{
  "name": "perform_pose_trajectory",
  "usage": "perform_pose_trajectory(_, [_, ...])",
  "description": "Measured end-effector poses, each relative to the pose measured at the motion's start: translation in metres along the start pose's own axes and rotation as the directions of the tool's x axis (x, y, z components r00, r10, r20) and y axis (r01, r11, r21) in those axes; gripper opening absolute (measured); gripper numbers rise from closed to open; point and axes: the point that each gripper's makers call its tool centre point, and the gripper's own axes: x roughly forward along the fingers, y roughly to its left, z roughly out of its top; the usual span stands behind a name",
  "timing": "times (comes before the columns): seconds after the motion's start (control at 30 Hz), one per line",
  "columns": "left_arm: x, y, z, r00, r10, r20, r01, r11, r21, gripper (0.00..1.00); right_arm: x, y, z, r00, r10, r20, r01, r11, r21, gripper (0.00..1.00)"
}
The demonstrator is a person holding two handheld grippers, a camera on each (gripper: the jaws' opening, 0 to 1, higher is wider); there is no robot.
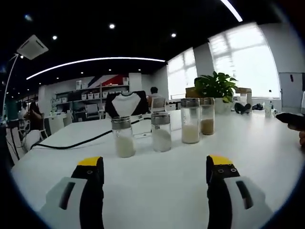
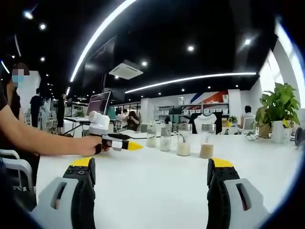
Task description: Rotate the seasoning bottle until the label or dispensing opening points toward the visible target arrow and the bottle remains upright within the marked orientation range
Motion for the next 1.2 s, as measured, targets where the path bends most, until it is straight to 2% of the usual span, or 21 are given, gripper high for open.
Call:
perform_pose_trajectory(0.27, [0.020, 0.018, 0.007, 0.999, 0.014, 0.049, -0.013, 1.000, -0.015, 0.91, 0.000, 0.000, 0.000, 1.000, 0.001, -0.001, -0.001, 1.000, 0.005, 1.00])
perform_pose_trajectory(0.33, [0.026, 0.023, 0.004, 0.999, 0.027, 0.030, -0.026, 0.999, -0.019, 0.91, 0.001, 0.000, -0.001, 1.000, 0.002, -0.005, -0.002, 1.000, 0.002, 1.00])
perform_pose_trajectory(0.5, [0.039, 0.036, 0.005, 0.999, 0.039, 0.034, -0.037, 0.998, -0.053, 0.90, 0.002, -0.001, -0.003, 1.000, 0.002, -0.014, -0.002, 1.000, -0.001, 1.00])
perform_pose_trajectory(0.57, [0.044, 0.041, 0.004, 0.998, 0.057, 0.028, -0.055, 0.998, -0.041, 0.88, 0.002, 0.000, -0.003, 1.000, 0.002, -0.017, -0.002, 1.000, -0.002, 1.00])
perform_pose_trajectory(0.8, [0.059, 0.054, 0.009, 0.994, 0.082, 0.066, -0.078, 0.995, -0.058, 0.83, 0.002, -0.001, -0.004, 1.000, -0.003, -0.019, 0.003, 1.000, -0.002, 1.00])
perform_pose_trajectory(0.9, [0.063, 0.057, 0.015, 0.991, 0.088, 0.105, -0.082, 0.995, -0.060, 0.76, 0.002, 0.000, -0.004, 1.000, -0.002, -0.024, 0.002, 1.000, -0.003, 1.00])
perform_pose_trajectory(1.1, [0.080, 0.059, 0.014, 0.990, 0.100, 0.096, -0.096, 0.994, -0.044, 0.72, 0.002, 0.001, -0.005, 1.000, -0.003, -0.030, 0.003, 1.000, -0.010, 1.00])
perform_pose_trajectory(1.2, [0.087, 0.063, 0.015, 0.989, 0.114, 0.096, -0.112, 0.993, -0.028, 0.66, 0.001, 0.000, -0.005, 1.000, -0.007, -0.028, 0.007, 1.000, -0.008, 1.00])
